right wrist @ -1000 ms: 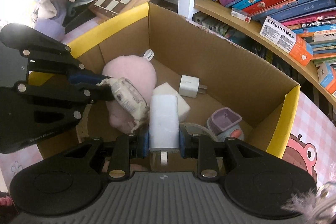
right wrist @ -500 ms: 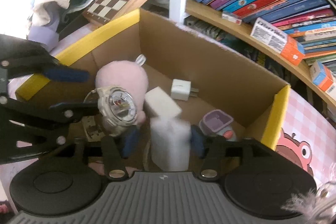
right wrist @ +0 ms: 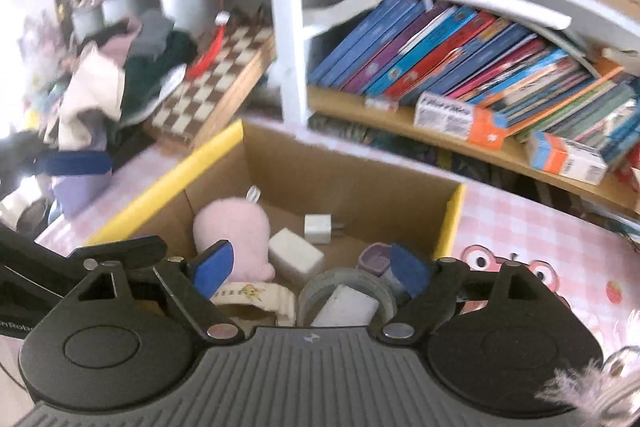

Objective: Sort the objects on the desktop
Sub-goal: 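Withdraw both tools up out of the yellow box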

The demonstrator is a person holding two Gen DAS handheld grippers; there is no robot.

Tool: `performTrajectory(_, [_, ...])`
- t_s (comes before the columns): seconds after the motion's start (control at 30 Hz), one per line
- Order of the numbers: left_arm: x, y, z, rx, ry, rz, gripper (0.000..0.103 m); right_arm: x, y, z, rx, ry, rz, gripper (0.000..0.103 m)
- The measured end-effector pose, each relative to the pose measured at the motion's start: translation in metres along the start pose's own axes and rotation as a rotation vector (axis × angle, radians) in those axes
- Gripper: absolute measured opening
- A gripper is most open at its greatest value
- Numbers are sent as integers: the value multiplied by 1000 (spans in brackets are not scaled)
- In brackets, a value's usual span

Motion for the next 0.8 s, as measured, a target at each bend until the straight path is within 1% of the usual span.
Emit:
performTrajectory(0.07, [-3,-1,-11,5,23,-12,93,-7,-3,-12,-21,30,28,86])
performTrajectory(0.23, [-17,-3,-40,9,72,-55,95,-30,-15,-42,-76,114,59,88])
performTrajectory(0.37, [-34,2,-56,4,85,-67,97,-53,-27,-60,-116,153,97,89])
performTrajectory(0.53, [-61,10,-74,-3,71,-66,97,-83,-48,-77,-155,158,102,89])
performTrajectory(0.8, [-104,19,-103,-15,47,-86,97,-133,-84,-100,-199,132,77,91])
Point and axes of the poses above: each gripper's, at about its wrist camera, not at the fingertips, and z roughly the way its jaws point, y to its right, x to its top, the point moved 2 cm from there along z, roughly the way its jaws point, and after that the axes turned 12 degrees about -y, right-handed, at the moved point
